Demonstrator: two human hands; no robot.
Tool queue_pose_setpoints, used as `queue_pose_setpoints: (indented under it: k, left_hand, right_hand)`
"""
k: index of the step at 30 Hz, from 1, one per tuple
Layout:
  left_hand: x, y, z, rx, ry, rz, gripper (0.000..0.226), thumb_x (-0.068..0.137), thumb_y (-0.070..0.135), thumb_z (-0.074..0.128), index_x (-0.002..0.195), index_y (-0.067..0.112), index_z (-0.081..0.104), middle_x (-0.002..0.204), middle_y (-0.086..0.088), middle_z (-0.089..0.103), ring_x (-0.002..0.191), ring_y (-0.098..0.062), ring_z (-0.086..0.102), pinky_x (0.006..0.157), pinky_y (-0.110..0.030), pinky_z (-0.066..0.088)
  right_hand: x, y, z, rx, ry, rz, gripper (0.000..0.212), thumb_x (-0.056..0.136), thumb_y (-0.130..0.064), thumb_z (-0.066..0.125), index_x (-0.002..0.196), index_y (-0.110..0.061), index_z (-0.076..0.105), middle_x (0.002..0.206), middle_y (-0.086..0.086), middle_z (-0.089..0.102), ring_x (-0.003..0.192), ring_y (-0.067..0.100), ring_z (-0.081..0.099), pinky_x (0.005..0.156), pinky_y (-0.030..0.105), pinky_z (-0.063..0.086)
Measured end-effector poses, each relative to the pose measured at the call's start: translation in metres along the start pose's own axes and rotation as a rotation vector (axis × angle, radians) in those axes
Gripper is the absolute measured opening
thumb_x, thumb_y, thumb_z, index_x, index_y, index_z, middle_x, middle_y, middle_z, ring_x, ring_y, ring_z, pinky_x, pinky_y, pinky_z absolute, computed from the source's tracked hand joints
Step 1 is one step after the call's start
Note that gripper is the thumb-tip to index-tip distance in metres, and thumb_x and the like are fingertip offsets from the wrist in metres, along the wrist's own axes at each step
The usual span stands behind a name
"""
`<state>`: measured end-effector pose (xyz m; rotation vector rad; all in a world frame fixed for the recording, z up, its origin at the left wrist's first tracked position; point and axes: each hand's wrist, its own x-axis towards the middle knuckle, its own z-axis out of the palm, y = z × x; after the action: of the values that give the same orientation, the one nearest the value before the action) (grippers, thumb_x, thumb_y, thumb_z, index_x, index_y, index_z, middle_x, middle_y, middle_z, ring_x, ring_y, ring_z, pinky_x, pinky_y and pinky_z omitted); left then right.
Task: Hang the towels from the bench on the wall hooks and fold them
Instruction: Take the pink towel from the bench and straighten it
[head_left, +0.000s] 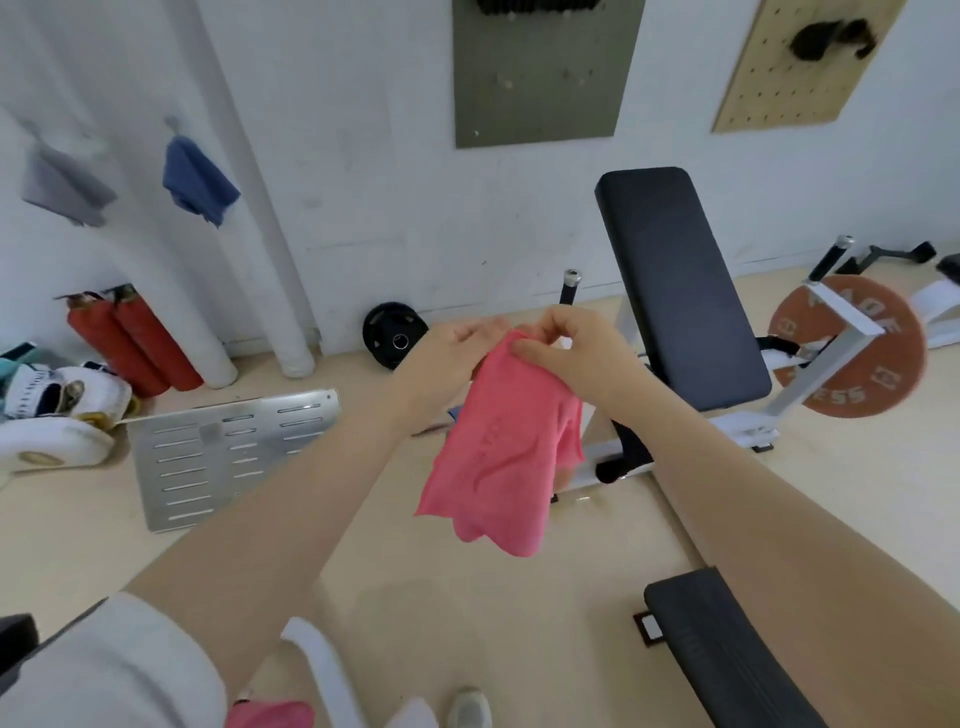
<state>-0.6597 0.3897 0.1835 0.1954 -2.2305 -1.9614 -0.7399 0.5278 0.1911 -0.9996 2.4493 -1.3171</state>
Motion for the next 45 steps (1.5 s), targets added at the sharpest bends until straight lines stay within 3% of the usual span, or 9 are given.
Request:
queue_pose_setpoints:
  k: [5,12,17,21,26,30,35,41,45]
  left_hand:
    - [0.027,-0.015,-0.037,0.084,-0.092,-0.017,0.01,0.086,0.011,0.062,0.089,0.018,0.068,0.074,0.01,0.071,0.07,0.0,0.064,0.065,-0.012,0.049]
    - [0.06,-0.037,-0.065,0.149,-0.044,0.007,0.019,0.085,0.003,0.06,0.082,0.02,0.066,0.069,0.014,0.069,0.071,0.002,0.061,0.07,-0.012,0.047]
    - [0.091,-0.048,-0.076,0.107,0.102,0.021,0.021,0.087,0.001,0.057,0.082,0.02,0.063,0.075,0.011,0.066,0.07,0.006,0.059,0.07,-0.009,0.045]
    - [0.126,-0.05,-0.089,0.106,0.322,0.069,0.023,0.09,0.003,0.052,0.085,0.024,0.061,0.083,0.008,0.063,0.075,0.004,0.056,0.074,-0.009,0.042]
    - [0.183,-0.054,-0.108,0.087,0.719,0.052,0.024,0.092,0.003,0.041,0.088,0.02,0.057,0.082,0.009,0.057,0.08,-0.003,0.05,0.079,-0.021,0.039]
    - [0.218,-0.055,-0.129,-0.271,0.965,0.009,0.035,0.078,0.004,0.038,0.056,0.026,0.055,0.061,0.009,0.05,0.068,-0.011,0.043,0.067,-0.029,0.033]
    - [0.244,-0.055,-0.143,-0.482,0.77,-0.13,0.022,0.06,0.022,0.043,0.037,0.021,0.044,0.04,0.008,0.036,0.042,-0.011,0.029,0.049,-0.026,0.02]
    - [0.279,-0.052,-0.127,0.63,0.275,-0.313,0.038,0.079,0.052,0.061,0.101,0.022,0.056,0.074,0.01,0.057,0.065,-0.006,0.053,0.058,-0.019,0.039]
    - [0.292,-0.067,-0.134,1.125,0.294,-0.287,0.045,0.07,0.047,0.068,0.096,0.013,0.055,0.089,-0.005,0.064,0.086,-0.025,0.061,0.07,-0.034,0.048]
  right_hand:
    - [0.044,0.01,0.012,-0.191,-0.192,0.027,0.031,0.072,-0.061,0.055,0.062,-0.031,0.055,0.084,0.001,0.069,0.081,0.018,0.063,0.08,0.044,0.052]
    - [0.071,0.032,0.019,0.096,-0.459,0.089,0.015,0.089,-0.025,0.06,0.075,-0.019,0.059,0.069,-0.011,0.052,0.059,-0.005,0.048,0.068,0.016,0.041]
    - [0.11,0.045,0.022,0.193,-0.61,0.138,0.013,0.086,-0.017,0.064,0.095,-0.009,0.066,0.083,-0.006,0.063,0.082,0.009,0.06,0.085,0.031,0.05]
    - [0.15,0.05,0.02,0.187,-0.754,0.229,0.009,0.084,-0.02,0.067,0.076,-0.02,0.071,0.081,-0.006,0.068,0.075,0.003,0.066,0.081,0.021,0.054]
    - [0.217,0.059,0.019,0.045,-0.813,0.243,0.023,0.078,-0.043,0.069,0.089,-0.024,0.074,0.097,0.001,0.073,0.096,0.019,0.067,0.099,0.037,0.047]
    - [0.266,0.068,0.011,-0.155,-0.826,0.239,0.011,0.079,-0.036,0.069,0.071,-0.032,0.064,0.078,-0.011,0.064,0.079,0.01,0.059,0.084,0.023,0.045]
    - [0.324,0.088,0.005,-0.813,-0.706,0.131,0.011,0.087,-0.014,0.051,0.079,-0.013,0.058,0.073,0.002,0.053,0.07,0.022,0.052,0.058,0.024,0.039]
    - [0.371,0.092,0.019,-0.801,-0.212,0.011,0.04,0.082,-0.003,0.039,0.108,-0.022,0.063,0.112,0.008,0.062,0.101,0.031,0.061,0.077,0.035,0.048]
    - [0.388,0.086,0.019,-0.828,-0.144,-0.191,0.035,0.081,-0.004,0.042,0.105,-0.019,0.063,0.11,0.009,0.053,0.098,0.034,0.059,0.073,0.033,0.04]
